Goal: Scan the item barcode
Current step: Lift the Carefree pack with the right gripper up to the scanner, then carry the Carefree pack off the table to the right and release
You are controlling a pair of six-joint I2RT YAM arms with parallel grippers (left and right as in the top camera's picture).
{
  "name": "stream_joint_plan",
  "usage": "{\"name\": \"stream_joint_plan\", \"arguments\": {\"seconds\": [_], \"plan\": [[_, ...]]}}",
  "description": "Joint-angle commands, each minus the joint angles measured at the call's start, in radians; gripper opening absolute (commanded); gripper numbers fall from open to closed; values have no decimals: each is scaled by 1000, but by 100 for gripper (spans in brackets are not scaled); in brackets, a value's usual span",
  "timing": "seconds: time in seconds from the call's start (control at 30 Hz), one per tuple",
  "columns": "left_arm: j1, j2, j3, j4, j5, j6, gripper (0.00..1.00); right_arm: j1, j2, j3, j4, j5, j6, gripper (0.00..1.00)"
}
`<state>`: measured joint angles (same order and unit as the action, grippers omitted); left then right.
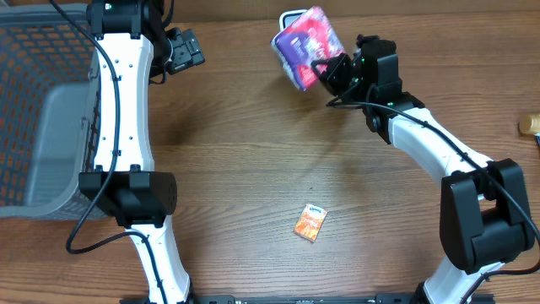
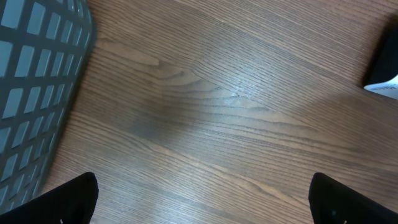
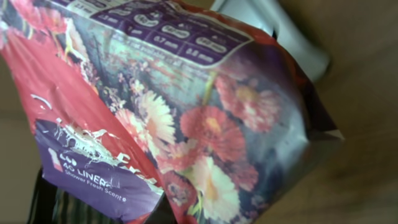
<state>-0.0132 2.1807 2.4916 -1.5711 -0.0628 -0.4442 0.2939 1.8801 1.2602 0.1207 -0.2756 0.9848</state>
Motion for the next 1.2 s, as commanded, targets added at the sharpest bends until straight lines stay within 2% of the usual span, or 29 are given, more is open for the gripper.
{"name": "stream_joint_plan", "arguments": {"seconds": [0.0, 0.2, 0.4, 0.63, 1.07, 1.17], "plan": [[3, -2, -2, 1, 8, 11, 100, 20, -33, 35, 98, 334, 19, 4], [3, -2, -2, 1, 8, 11, 100, 20, 83, 187, 77, 387, 37, 4], [3, -2, -2, 1, 8, 11, 100, 23, 248, 464, -237, 389, 32, 4], [3, -2, -2, 1, 8, 11, 100, 44, 258, 469, -326, 402, 34, 4], [3, -2, -2, 1, 8, 11, 100, 88, 290, 469, -317, 445, 27, 4], [3, -2, -2, 1, 8, 11, 100, 83, 287, 481, -319, 443, -22, 4]]}}
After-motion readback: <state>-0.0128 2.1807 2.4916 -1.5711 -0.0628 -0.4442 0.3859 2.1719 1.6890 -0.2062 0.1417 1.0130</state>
